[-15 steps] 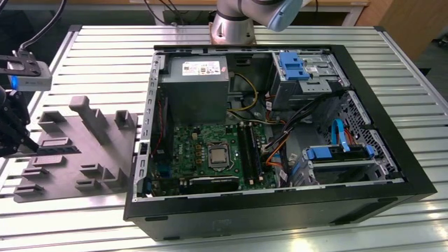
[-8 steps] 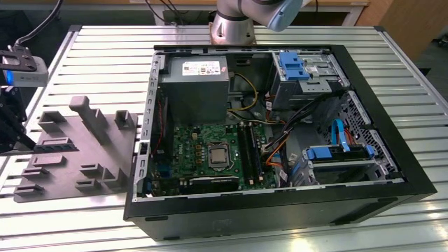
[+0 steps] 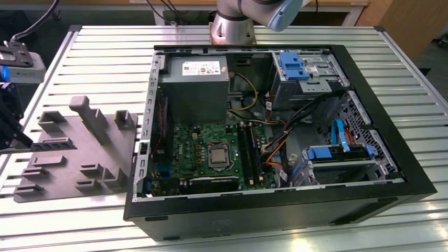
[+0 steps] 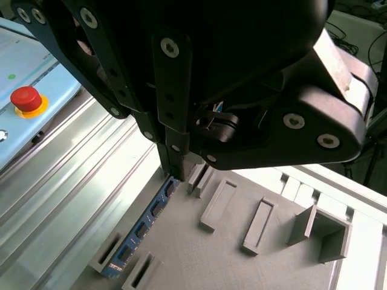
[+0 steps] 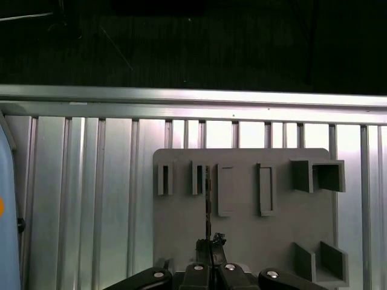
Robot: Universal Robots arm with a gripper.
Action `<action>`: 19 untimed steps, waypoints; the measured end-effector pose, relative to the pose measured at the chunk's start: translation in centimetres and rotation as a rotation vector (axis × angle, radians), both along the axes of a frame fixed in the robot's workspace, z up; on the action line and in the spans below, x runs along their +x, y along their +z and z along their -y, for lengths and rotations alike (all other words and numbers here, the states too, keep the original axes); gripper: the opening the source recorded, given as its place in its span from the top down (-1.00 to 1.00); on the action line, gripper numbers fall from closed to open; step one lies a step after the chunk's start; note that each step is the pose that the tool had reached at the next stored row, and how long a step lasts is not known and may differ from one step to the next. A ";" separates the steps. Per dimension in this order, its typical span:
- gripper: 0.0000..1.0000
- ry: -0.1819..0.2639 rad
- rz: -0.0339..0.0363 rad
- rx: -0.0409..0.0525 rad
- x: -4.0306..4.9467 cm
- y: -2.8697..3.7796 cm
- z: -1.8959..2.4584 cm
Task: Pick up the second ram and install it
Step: 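Pick up the second ram and move it above second insertion slot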
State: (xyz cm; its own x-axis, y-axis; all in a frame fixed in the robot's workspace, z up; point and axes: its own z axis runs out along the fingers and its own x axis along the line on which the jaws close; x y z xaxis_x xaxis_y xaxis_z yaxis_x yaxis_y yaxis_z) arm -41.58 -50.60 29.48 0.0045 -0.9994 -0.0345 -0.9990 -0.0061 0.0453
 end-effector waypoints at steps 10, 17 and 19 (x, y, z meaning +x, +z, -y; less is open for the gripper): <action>0.77 0.000 0.0006 0.0003 -0.11 0.99 0.00; 0.77 0.000 0.0009 0.0003 -0.17 1.78 0.00; 0.77 0.000 0.0009 0.0004 -0.19 2.01 0.00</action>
